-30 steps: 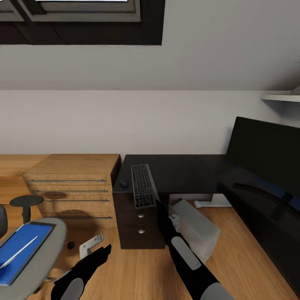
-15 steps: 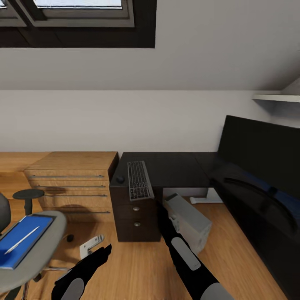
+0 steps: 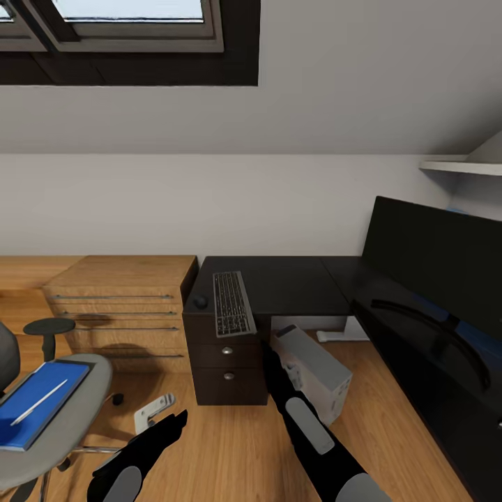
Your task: In the bedroom, organize the workspace by keeping the computer under the desk, ensuring the monitor is on the desk, placing the keyboard on the desk next to the monitor, placing the mouse on the desk next to the keyboard, moving the folder from the swivel chair onto the desk next to the mouse, stacking the notebook on top of the folder with the pen on top of the notebook, and positioning the swivel chair next to the desk.
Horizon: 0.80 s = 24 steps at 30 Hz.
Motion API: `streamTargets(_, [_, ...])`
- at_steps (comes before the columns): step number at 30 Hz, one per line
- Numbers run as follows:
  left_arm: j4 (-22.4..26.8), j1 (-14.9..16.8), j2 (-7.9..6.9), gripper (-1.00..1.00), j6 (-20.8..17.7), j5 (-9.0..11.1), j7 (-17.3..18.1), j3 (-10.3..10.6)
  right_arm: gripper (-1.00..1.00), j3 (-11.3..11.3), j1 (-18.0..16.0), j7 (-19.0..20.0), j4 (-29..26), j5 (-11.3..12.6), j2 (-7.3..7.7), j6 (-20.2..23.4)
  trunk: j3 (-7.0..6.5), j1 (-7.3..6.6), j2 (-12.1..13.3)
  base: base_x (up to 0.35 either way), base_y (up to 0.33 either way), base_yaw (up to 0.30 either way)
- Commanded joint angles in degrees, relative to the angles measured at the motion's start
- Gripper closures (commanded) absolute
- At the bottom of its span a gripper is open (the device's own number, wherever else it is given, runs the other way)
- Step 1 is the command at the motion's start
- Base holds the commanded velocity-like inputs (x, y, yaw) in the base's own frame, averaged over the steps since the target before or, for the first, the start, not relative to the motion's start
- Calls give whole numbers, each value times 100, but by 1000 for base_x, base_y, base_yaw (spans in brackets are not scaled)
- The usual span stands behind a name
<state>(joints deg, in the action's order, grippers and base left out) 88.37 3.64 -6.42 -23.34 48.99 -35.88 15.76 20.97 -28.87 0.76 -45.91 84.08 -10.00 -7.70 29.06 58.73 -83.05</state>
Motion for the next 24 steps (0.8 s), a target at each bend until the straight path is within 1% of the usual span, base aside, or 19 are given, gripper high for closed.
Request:
streamTargets(1, [0, 5, -6, -100, -7, 44, -49, 12, -100, 15, -5, -6, 1, -34, 0, -39, -12, -23, 38, -1, -1, 0])
streamTargets(4, [-35, 5, -4, -100, -12, 54, -50, 13, -100, 18, -5, -33, 9, -353, 0, -42, -66, -89, 158, 0, 0, 0])
streamTargets(7, [-95, 5, 3, -100, -17, 60, -50, 14, -100, 30, -5, -49, 96, -791, 0, -54, -120, -155, 279, 0, 0, 0])
streamTargets(8, [-140, 5, 10, -100, -18, 61, -50, 16, -100, 36, -5, -56, 275, -1202, 0, -86, -138, -176, 319, 0, 0, 0])
streamTargets(10, [-178, 5, 28, -100, -16, 60, -47, 20, -100, 30, -5, -60, 559, -1712, 0, -161, -174, -220, 399, 0, 0, 0])
streamTargets(13, [-219, 5, 83, -100, -14, 59, -49, 35, -100, 17, -5, -67, 1126, -2575, 0, -375, -228, -286, 519, 0, 0, 0])
streamTargets(14, [-237, 5, 121, -100, -13, 55, -49, 43, -100, 6, -5, -70, 1513, -3110, 0, -582, -246, -308, 559, 0, 0, 0])
streamTargets(16, [-248, 5, 148, -100, -13, 53, -50, 50, -100, -5, -6, -72, 1862, -3519, 0, -834, -282, -352, 640, 0, 0, 0])
streamTargets(17, [-255, 5, 157, -100, -13, 49, -50, 52, -100, -7, -6, -71, 2017, -3667, 0, -975, -300, -374, 680, 0, 0, 0])
streamTargets(19, [-293, 5, 169, -100, -13, 31, -52, 54, -100, -1, -6, -70, 2288, -3890, 0, -1274, -336, -418, 760, 0, 0, 0])
streamTargets(22, [-482, 5, 181, -100, -8, -38, -51, 56, -100, 14, -6, -61, 2629, -4095, 0, -1747, -389, -484, 880, 0, 0, 0])
streamTargets(23, [-689, 5, 189, -100, -3, -119, -48, 57, -100, 20, -6, -57, 2860, -4173, 0, -2042, -407, -506, 920, 0, 0, 0])
streamTargets(24, [-803, 5, 192, -100, -2, -168, -45, 57, -100, 22, -5, -53, 2988, -4203, 0, -2174, -425, -528, 960, 0, 0, 0])
